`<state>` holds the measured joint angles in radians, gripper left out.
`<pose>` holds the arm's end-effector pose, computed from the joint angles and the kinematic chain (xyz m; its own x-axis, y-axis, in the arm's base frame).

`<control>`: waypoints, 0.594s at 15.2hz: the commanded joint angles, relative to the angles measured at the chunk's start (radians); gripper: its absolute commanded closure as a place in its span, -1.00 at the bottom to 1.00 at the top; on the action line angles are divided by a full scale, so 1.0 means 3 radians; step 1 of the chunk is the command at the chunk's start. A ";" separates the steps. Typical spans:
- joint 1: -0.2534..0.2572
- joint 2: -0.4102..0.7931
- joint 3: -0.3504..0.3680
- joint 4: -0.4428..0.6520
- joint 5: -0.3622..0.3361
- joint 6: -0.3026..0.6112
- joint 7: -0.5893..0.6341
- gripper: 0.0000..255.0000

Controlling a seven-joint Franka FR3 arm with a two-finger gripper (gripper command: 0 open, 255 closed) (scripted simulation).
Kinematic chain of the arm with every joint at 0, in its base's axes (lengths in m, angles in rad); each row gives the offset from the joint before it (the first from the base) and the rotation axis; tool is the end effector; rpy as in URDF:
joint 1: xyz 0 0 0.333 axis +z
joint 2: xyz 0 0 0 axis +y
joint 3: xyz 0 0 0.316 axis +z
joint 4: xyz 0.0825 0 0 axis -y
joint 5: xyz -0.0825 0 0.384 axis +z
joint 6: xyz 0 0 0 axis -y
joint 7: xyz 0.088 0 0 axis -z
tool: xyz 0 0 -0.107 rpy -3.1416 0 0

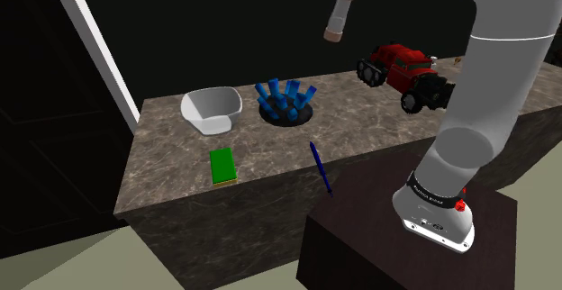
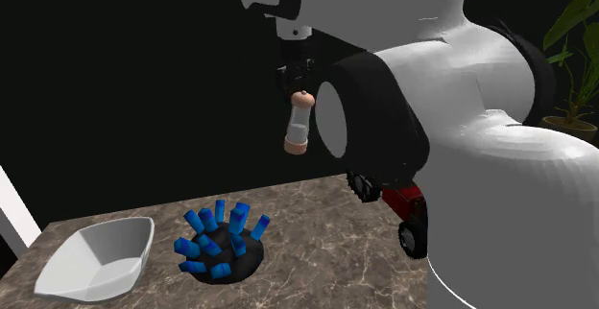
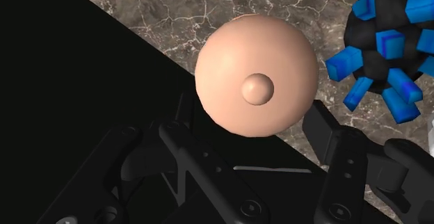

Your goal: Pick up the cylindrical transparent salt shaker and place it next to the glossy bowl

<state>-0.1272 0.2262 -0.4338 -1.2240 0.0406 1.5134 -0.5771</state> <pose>0.5387 -0.2895 0.6600 0.9986 0.0356 0.0399 0.0319 -0.9954 0.0906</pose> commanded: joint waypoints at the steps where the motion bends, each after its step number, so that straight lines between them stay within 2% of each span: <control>1: 0.0162 -0.0230 0.0051 -0.0311 -0.0121 0.0093 0.0179 1.00; 9: 0.0592 -0.0840 0.0372 -0.1016 -0.0414 0.0188 0.0895 1.00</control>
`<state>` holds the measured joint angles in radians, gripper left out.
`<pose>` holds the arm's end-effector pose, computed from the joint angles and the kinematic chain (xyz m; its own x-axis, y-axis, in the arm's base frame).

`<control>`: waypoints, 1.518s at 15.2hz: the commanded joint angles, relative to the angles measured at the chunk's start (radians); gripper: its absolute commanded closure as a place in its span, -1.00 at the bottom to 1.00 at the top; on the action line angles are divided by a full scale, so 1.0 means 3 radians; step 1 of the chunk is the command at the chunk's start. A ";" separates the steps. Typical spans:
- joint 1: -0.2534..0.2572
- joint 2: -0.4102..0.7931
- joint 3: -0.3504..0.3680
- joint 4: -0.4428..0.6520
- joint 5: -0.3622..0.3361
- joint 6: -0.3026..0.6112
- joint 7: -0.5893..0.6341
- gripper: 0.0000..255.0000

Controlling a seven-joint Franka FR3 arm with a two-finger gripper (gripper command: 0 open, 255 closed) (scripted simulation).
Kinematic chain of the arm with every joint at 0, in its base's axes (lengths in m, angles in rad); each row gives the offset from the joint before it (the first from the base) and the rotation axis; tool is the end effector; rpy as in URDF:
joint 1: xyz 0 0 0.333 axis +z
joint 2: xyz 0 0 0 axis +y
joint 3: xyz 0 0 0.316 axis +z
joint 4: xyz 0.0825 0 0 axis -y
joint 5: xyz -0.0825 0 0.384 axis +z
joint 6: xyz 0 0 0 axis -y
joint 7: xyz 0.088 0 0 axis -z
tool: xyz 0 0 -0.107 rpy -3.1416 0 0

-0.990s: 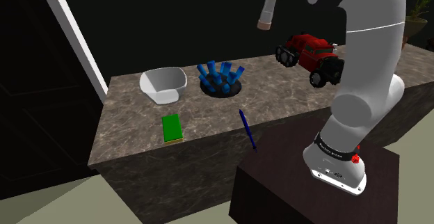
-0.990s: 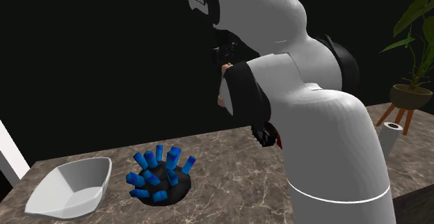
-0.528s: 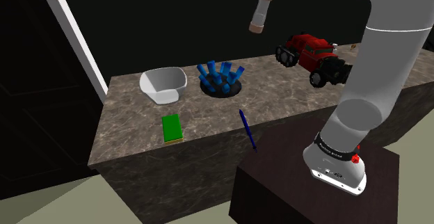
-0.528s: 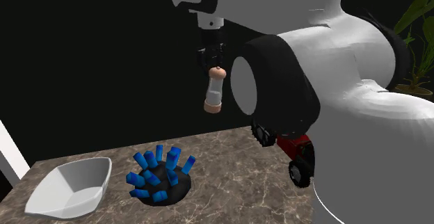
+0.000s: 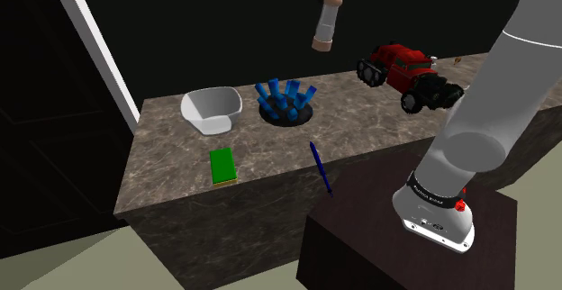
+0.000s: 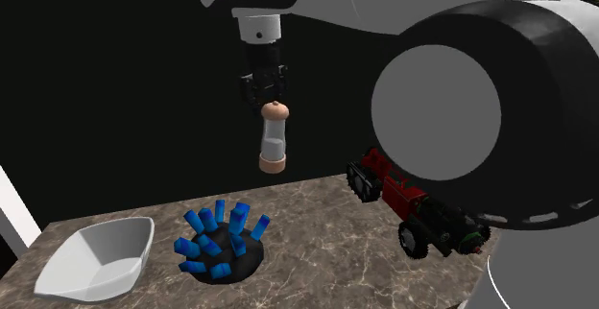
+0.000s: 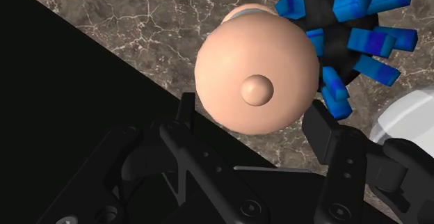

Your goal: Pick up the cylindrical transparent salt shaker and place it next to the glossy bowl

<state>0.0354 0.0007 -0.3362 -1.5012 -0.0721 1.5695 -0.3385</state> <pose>0.5279 -0.1718 0.6572 0.9985 0.0369 0.0398 0.0332 -0.9953 0.0905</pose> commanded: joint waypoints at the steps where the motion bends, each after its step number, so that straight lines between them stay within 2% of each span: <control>1: 0.0093 -0.0144 0.0092 -0.0154 -0.0060 0.0003 0.0188 1.00; 11: 0.0465 -0.0478 0.0573 -0.0513 -0.0140 -0.0044 0.1041 1.00; 23: 0.0854 -0.0426 0.1105 -0.0485 -0.0090 -0.0114 0.1958 1.00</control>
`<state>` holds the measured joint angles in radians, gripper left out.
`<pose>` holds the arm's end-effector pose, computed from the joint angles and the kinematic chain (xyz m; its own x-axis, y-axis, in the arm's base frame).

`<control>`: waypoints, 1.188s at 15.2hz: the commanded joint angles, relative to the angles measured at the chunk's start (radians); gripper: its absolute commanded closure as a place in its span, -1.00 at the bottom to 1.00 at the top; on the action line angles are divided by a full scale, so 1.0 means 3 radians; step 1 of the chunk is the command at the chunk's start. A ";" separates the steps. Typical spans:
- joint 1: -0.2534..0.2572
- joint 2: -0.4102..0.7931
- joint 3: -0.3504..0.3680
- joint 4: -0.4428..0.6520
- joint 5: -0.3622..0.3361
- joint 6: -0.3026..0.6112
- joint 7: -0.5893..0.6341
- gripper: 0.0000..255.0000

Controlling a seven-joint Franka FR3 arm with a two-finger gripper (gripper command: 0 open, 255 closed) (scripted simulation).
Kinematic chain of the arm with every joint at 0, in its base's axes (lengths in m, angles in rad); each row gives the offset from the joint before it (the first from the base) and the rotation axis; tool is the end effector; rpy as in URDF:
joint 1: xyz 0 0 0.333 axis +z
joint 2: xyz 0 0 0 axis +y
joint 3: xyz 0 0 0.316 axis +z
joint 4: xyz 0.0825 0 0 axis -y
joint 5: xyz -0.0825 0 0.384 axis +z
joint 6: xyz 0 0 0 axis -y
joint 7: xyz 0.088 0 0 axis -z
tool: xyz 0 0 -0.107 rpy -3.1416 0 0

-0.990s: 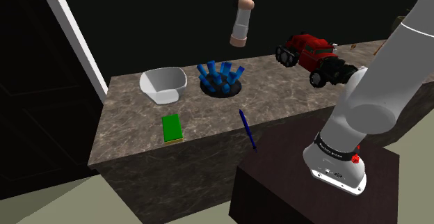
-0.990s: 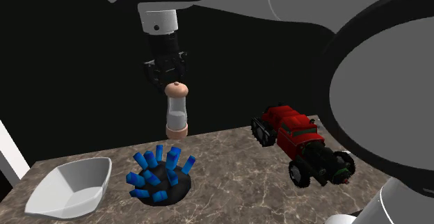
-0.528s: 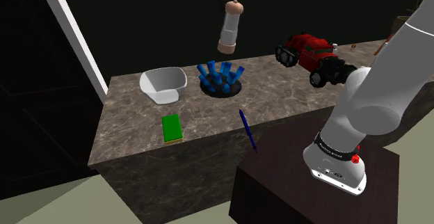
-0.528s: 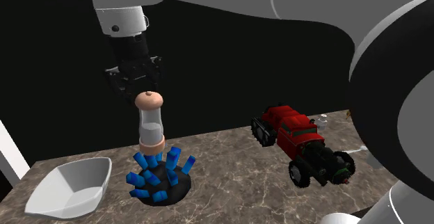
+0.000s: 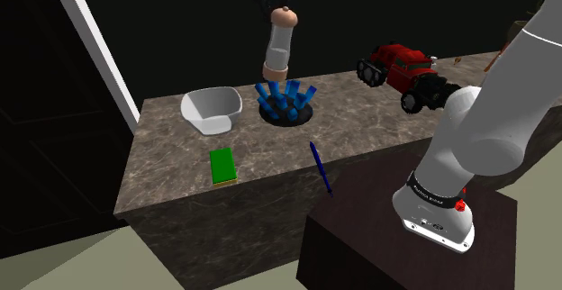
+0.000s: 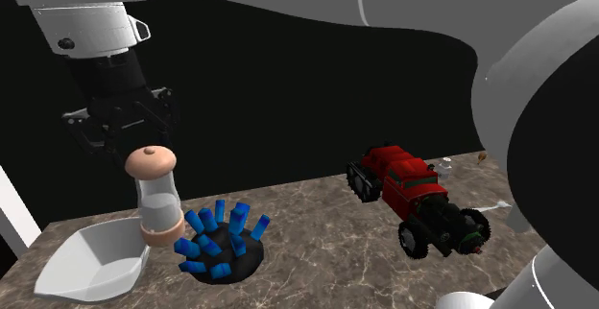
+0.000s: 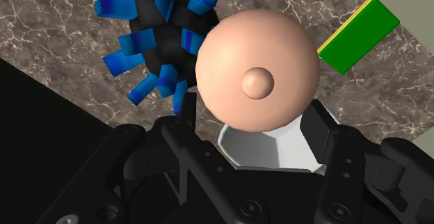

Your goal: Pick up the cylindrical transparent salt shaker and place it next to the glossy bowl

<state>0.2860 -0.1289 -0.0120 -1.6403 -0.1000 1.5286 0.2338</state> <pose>0.4935 0.1268 0.6572 0.9985 0.0370 0.0397 0.0332 -0.9953 0.0914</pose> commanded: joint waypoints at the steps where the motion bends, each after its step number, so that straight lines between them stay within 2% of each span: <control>1: 0.0018 -0.0009 0.0024 -0.0084 0.0003 0.0070 0.0055 1.00; 18: 0.0014 -0.0132 0.0015 -0.0986 -0.0007 0.0847 0.0121 1.00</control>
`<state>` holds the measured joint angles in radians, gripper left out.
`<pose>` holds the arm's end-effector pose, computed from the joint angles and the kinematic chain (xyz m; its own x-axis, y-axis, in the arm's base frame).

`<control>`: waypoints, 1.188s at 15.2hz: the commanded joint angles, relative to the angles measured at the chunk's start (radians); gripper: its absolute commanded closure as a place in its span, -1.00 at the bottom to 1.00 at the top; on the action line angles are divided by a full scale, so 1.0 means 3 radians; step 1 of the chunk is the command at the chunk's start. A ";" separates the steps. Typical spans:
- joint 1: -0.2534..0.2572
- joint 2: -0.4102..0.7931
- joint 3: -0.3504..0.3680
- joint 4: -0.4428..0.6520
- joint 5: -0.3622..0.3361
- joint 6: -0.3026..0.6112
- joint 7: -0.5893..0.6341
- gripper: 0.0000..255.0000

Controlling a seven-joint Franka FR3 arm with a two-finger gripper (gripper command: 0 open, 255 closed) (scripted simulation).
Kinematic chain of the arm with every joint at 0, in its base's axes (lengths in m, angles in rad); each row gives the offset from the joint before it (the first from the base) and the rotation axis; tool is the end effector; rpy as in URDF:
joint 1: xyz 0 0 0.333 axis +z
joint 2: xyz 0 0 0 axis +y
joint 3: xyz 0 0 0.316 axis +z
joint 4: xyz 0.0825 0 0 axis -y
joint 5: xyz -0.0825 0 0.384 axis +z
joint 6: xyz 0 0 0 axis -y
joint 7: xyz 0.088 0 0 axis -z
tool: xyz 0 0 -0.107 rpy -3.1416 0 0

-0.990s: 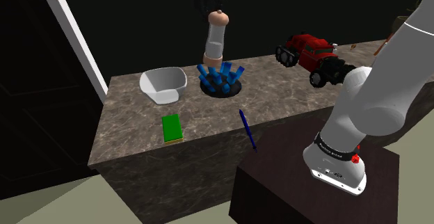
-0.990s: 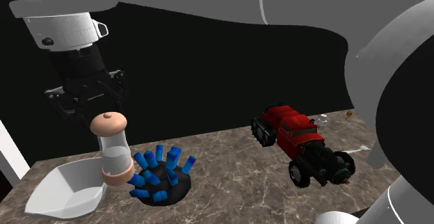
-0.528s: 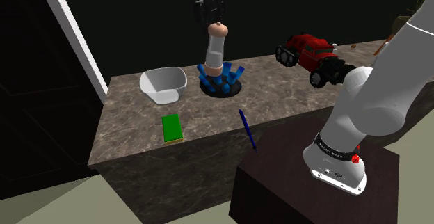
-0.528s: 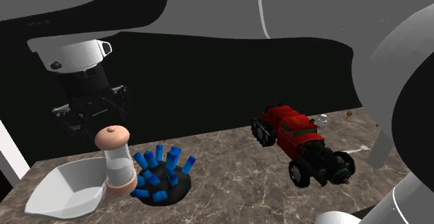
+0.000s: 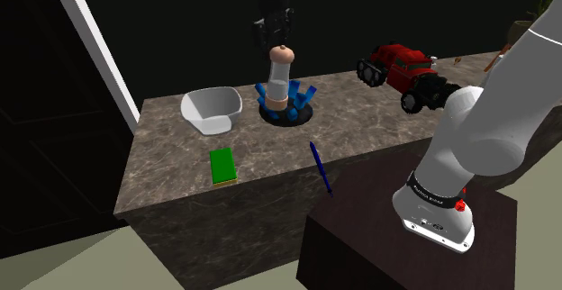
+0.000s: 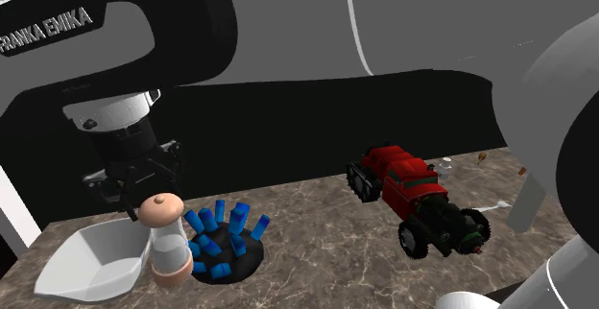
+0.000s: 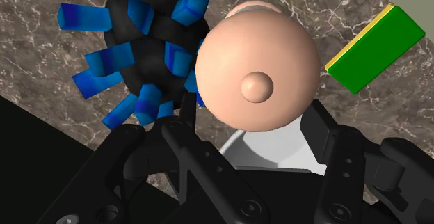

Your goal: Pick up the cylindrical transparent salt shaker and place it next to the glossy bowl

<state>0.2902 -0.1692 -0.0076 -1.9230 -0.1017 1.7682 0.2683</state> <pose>0.4926 0.1335 0.5643 0.9986 0.0354 0.0391 0.0317 -0.9953 0.0915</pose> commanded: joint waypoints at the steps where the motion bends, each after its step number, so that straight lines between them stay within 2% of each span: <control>1: 0.0000 0.0002 0.0000 -0.0089 -0.0002 0.0093 0.0010 1.00; 18: -0.0007 0.0105 -0.0008 -0.0744 -0.0031 0.0848 0.0080 1.00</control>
<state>0.2895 -0.1381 -0.0085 -2.1332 -0.1101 2.0081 0.2933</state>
